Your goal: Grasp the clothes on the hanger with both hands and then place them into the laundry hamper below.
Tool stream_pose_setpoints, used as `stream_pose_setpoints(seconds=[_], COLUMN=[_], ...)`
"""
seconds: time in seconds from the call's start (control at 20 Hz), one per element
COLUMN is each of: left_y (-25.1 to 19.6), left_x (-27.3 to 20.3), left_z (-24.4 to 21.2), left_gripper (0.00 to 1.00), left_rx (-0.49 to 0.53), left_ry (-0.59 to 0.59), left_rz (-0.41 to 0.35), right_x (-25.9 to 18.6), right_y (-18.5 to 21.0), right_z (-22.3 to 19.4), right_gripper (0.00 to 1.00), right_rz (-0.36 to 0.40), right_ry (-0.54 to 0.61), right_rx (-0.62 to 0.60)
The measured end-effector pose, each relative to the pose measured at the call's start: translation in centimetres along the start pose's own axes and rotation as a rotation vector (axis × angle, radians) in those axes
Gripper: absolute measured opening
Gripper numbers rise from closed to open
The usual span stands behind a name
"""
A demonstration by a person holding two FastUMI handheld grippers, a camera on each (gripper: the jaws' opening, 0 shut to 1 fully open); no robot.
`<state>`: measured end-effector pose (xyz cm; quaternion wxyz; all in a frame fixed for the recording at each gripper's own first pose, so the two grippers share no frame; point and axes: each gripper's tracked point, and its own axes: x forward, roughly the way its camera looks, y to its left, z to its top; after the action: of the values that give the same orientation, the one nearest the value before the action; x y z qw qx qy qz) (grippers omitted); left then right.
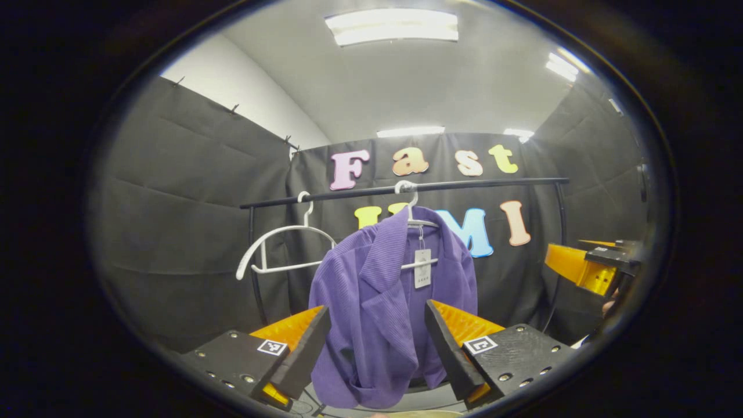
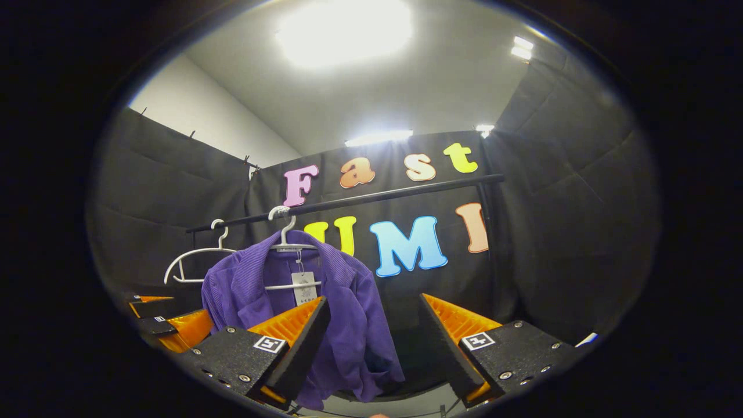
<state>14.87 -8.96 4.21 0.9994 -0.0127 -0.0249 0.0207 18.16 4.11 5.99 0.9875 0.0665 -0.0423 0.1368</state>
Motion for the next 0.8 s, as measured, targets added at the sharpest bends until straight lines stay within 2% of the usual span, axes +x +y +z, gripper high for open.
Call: stream_pose_setpoints(seconds=[0.3,0.8], left_y=[-1.6,-1.4], left_x=[4.3,9.9], left_z=[-0.5,-2.5], left_gripper=[0.99,0.99], left_rx=[0.001,0.025], left_ry=[-0.005,0.005], left_rz=[0.032,0.130], right_x=[4.7,12.0], right_y=[-0.2,2.4], right_z=[-1.0,-2.7], right_gripper=[0.94,0.94], right_rz=[0.037,0.169], right_ry=[-0.008,-0.003], right_rx=[0.004,0.009])
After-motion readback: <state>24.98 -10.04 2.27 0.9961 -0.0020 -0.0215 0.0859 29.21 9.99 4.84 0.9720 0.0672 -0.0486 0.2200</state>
